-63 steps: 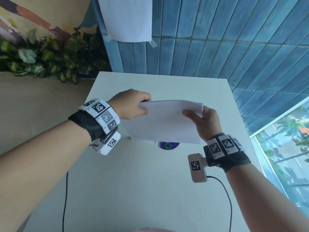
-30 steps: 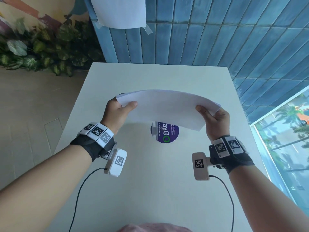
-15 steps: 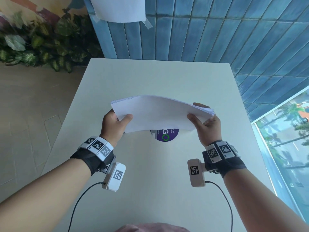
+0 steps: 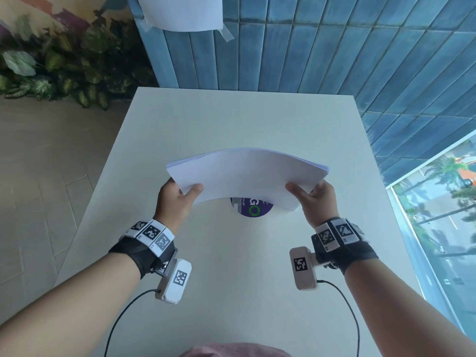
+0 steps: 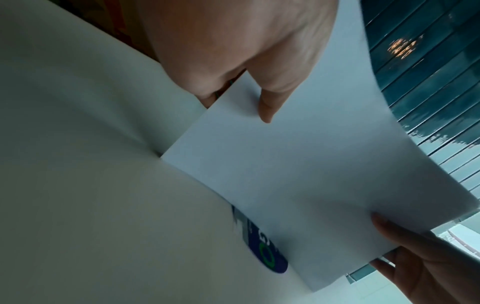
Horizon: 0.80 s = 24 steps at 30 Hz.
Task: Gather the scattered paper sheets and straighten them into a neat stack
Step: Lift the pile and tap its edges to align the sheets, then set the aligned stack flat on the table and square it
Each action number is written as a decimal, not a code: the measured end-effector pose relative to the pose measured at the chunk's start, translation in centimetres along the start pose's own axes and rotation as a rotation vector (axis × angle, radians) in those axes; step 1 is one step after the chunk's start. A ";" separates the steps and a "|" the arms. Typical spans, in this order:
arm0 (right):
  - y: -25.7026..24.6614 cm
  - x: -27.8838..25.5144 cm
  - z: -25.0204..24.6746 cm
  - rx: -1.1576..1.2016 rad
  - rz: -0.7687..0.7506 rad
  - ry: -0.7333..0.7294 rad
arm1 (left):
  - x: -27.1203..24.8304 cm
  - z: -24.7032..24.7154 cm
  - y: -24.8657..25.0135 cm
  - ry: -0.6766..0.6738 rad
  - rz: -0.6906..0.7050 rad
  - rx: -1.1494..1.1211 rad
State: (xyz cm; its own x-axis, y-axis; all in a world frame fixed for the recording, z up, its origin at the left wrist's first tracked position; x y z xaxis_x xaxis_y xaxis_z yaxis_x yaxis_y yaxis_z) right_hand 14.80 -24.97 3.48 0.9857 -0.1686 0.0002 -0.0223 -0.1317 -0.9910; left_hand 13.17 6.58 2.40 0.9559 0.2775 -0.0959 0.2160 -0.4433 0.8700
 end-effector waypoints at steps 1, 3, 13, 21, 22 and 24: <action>0.3 -0.1 0.1 -0.029 0.007 -0.013 | -0.1 0.2 -0.5 -0.004 -0.014 0.017; 0.7 -0.1 0.1 -0.063 0.024 -0.021 | 0.0 0.3 -1.4 -0.001 -0.041 0.040; 0.7 0.6 -0.1 -0.133 0.055 0.004 | 0.8 0.5 -0.8 -0.021 -0.025 0.067; -8.9 2.5 -0.9 -0.363 -0.074 -0.126 | 1.3 -0.8 0.7 0.011 -0.053 0.112; -10.7 2.8 -1.0 -0.445 -0.116 -0.153 | 1.4 -1.2 1.2 0.042 -0.040 0.114; -13.2 3.3 -1.0 -0.609 -0.207 -0.187 | 1.6 -1.9 2.7 0.066 0.004 0.041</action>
State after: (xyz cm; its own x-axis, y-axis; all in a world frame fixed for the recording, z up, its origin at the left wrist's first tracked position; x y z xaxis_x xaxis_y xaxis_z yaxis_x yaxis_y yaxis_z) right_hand 18.18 -24.75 16.73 0.9909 0.0842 0.1048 0.1341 -0.6804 -0.7204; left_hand 14.95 7.44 5.49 0.9418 0.3309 -0.0590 0.2212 -0.4783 0.8499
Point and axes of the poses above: each hand's wrist, its own x-axis towards the middle knuckle, its own z-axis out of the palm, y = z × x, the point moved 7 cm from there along x, towards the middle knuckle, and after that the axes turned 8 degrees about x, right-handed, at the moved point
